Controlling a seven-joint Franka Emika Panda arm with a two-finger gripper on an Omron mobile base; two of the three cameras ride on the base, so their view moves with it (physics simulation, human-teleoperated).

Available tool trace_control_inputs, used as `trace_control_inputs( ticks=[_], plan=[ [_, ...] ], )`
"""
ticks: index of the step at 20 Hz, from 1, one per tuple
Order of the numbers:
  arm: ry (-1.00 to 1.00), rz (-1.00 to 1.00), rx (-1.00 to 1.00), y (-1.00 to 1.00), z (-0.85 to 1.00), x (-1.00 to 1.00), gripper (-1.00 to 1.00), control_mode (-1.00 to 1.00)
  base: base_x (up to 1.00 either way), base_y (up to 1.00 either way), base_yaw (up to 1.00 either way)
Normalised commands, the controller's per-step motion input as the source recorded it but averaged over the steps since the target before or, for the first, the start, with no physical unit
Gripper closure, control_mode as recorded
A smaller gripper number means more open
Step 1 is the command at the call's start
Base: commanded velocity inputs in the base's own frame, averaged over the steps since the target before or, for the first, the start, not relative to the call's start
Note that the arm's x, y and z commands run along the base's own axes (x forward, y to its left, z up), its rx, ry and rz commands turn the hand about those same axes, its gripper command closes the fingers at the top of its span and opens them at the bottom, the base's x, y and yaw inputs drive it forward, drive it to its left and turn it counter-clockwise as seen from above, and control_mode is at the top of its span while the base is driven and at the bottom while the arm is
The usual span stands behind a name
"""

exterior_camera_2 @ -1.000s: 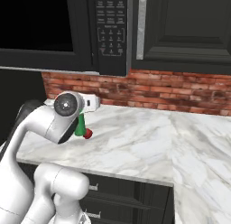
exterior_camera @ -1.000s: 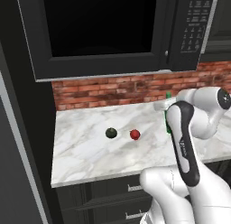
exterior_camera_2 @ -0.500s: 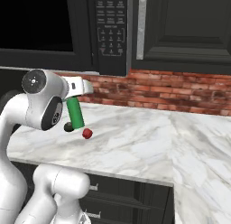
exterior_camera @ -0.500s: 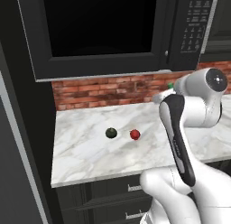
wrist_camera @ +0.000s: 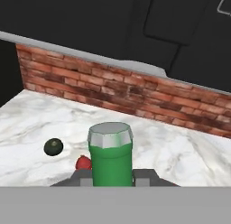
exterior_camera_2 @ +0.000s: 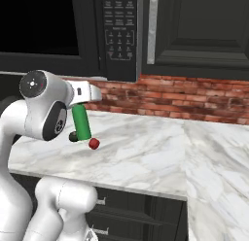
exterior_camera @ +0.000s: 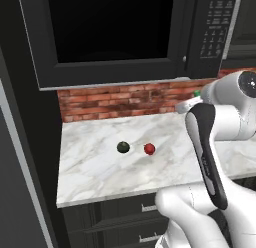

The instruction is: Place the beer on the top shelf of the fridge to keep it out of children's reach, and place the bell pepper and squash on lower shelves for easy access.

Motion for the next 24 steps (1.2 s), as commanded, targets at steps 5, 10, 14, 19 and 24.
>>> trace_control_inputs(
  ticks=[5, 10, 14, 19, 24],
  plan=[
    [0.0, 0.0, 0.0, 0.0, 0.0, 0.0, 1.0, 1.0, -0.6, -0.01, 0.01],
    [0.0, 0.0, 0.0, 0.0, 0.0, 0.0, 1.0, 1.0, -0.78, 0.06, 0.26],
    [0.0, 0.0, 0.0, 0.0, 0.0, 0.0, 1.0, 1.0, -0.77, 0.25, 0.49],
    [0.0, 0.0, 0.0, 0.0, 0.0, 0.0, 1.0, 1.0, -0.75, 0.55, 0.55],
    [0.0, 0.0, 0.0, 0.0, 0.0, 0.0, 1.0, 1.0, -0.69, 0.81, 0.54]
  ],
)
